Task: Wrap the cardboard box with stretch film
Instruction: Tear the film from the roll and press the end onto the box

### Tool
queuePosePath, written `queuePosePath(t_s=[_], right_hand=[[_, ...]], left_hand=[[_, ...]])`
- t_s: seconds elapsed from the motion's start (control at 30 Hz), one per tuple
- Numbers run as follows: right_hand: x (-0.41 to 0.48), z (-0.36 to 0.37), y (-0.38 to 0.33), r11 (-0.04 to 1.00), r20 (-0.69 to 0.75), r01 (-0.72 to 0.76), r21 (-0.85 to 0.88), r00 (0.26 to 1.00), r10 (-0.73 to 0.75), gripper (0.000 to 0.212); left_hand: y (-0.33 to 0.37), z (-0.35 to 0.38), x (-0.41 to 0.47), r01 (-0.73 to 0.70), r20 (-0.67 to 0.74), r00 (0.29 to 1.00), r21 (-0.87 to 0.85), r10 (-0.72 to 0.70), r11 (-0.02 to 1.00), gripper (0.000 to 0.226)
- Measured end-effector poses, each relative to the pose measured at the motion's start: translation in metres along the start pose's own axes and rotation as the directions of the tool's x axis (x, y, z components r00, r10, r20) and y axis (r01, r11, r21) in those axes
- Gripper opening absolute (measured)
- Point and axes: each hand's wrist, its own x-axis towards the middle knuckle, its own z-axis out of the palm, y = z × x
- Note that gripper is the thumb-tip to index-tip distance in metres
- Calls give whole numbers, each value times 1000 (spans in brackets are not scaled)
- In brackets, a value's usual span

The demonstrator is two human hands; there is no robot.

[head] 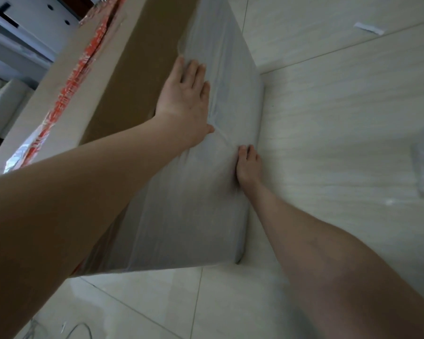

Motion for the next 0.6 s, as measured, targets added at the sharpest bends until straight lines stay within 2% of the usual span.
queuePosePath(t_s=[0.03, 0.1, 0.13, 0.2, 0.3, 0.43, 0.53, 0.6], right_hand=[[4, -7, -3, 996, -36, -30, -85, 999, 27, 50], [10, -24, -10, 967, -197, -150, -207, 974, 109, 45], [11, -31, -14, 969, -268, -165, -185, 957, 112, 47], [10, -35, -22, 996, -326, -51, -74, 945, 24, 51], [-7, -23, -33, 991, -294, 136, 17, 948, -125, 51], [-55, 4, -31, 941, -184, 292, 169, 948, -261, 47], [-61, 17, -27, 940, -39, 314, 136, 949, -312, 48], [-50, 16, -32, 964, 5, 243, 105, 969, -245, 51]], left_hand=[[-3, -3, 2, 5, -11, 1000, -38, -5, 999, 80], [-9, -11, 6, -3, -50, 999, -139, -4, 990, 67], [-12, -16, 8, -25, -77, 997, -158, 13, 987, 59], [-12, -23, 9, -91, -128, 989, -116, 76, 989, 51], [11, -25, -4, -245, -99, 967, -86, 236, 966, 52], [38, -5, -29, -382, 81, 920, -49, 385, 923, 56], [34, 5, -27, -390, 156, 912, 48, 379, 919, 61], [27, 6, -18, -357, 149, 927, 76, 343, 931, 66]])
